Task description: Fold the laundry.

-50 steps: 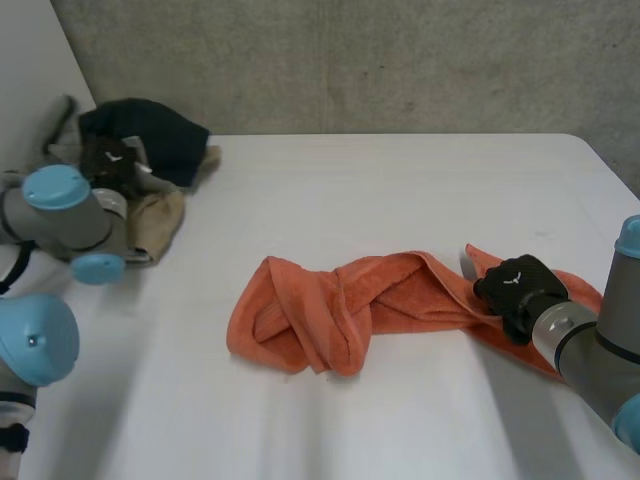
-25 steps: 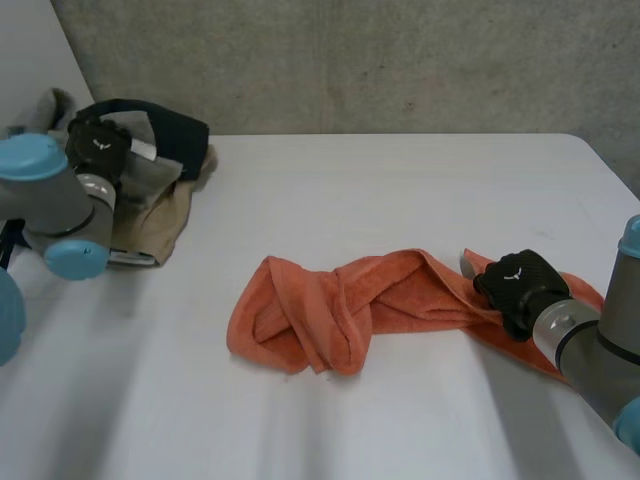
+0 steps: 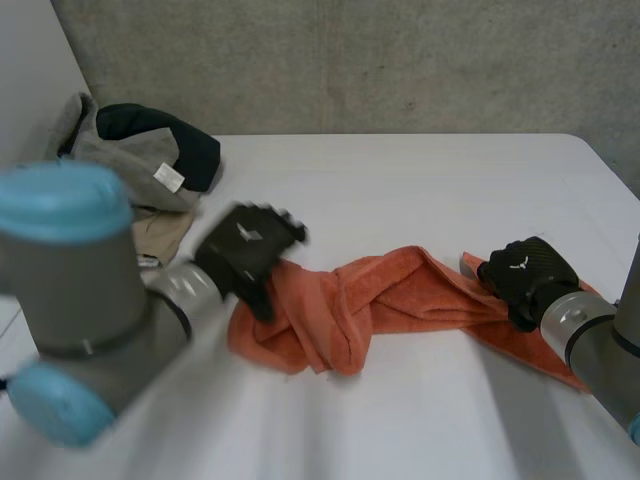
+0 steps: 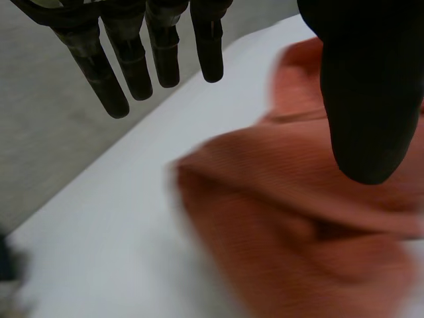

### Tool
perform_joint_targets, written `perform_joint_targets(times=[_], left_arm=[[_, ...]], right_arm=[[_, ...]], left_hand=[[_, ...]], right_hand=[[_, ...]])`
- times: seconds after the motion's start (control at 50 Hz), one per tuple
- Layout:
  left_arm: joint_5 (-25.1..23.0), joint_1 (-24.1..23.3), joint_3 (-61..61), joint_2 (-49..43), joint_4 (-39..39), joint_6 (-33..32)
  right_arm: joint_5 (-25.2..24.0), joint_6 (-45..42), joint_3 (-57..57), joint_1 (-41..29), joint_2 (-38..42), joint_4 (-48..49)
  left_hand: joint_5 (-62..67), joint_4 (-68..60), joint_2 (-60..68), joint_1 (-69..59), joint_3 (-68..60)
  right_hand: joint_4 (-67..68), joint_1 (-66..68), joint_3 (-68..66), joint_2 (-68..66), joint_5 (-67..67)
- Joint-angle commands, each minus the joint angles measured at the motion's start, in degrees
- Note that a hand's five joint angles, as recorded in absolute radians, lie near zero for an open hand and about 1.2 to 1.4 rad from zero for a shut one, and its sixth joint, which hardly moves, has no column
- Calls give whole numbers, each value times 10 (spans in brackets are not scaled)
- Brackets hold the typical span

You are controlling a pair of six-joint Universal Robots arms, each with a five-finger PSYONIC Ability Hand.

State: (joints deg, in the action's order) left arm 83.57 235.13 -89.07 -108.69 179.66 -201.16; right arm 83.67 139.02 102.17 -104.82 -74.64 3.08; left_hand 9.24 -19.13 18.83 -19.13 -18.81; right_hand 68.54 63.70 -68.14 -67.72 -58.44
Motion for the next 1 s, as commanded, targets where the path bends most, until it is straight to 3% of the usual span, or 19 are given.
perform_joint_targets(times=[0.02, 0.06, 0.14, 0.26, 0.34, 0.44, 0.5, 0.66, 0.76, 0.86, 1.0], left_arm=[[108, -133, -57, -31, 125, 2], [159, -157, -52, -62, 174, -5], [212, -170, -31, -114, 214, -7], [230, -170, -5, -165, 208, -15], [229, -168, 15, -185, 215, -15], [230, -155, 18, -181, 232, -9], [232, -146, 12, -149, 228, -7], [189, -68, -57, 55, 222, 9], [82, -30, -69, 103, 149, 10], [18, 27, -60, 78, 97, 10], [15, 53, 57, -101, 147, -1]], right_arm=[[-2, -1, 5, 1, -2, -1], [-2, -1, 6, 1, -2, -1], [-3, -1, 11, 1, -4, -1], [-3, 0, 16, 6, -6, 2], [-3, -1, 16, 6, -6, 4], [2, -2, 7, 6, -6, -1], [4, -10, -8, 8, -14, -8], [-4, -54, -81, 29, -113, -130], [-5, -106, -120, 40, -120, -206], [-11, -132, -132, 39, -101, -231], [3, -103, -217, 37, 51, -162]], left_hand=[[48, -49, 52, -49, -52], [46, -47, 50, -47, -50], [41, -42, 45, -42, -45], [59, -60, 63, -60, -64], [204, -205, 208, -205, -208], [607, -608, 611, -608, -611], [608, -609, 612, -609, -612], [608, -609, 612, -609, -612], [608, -609, 612, -609, -612], [608, -609, 612, -609, -612], [608, -609, 612, -609, -612]], right_hand=[[115, 163, -119, -123, -116], [115, 163, -119, -123, -116], [115, 163, -119, -123, -116], [115, 163, -119, -123, -116], [115, 163, -119, -123, -116], [115, 163, -119, -123, -116], [115, 163, -119, -123, -116], [115, 163, -119, -123, -116], [115, 163, -119, -123, -116], [115, 163, -119, -123, -116], [115, 163, -119, -123, -116]])
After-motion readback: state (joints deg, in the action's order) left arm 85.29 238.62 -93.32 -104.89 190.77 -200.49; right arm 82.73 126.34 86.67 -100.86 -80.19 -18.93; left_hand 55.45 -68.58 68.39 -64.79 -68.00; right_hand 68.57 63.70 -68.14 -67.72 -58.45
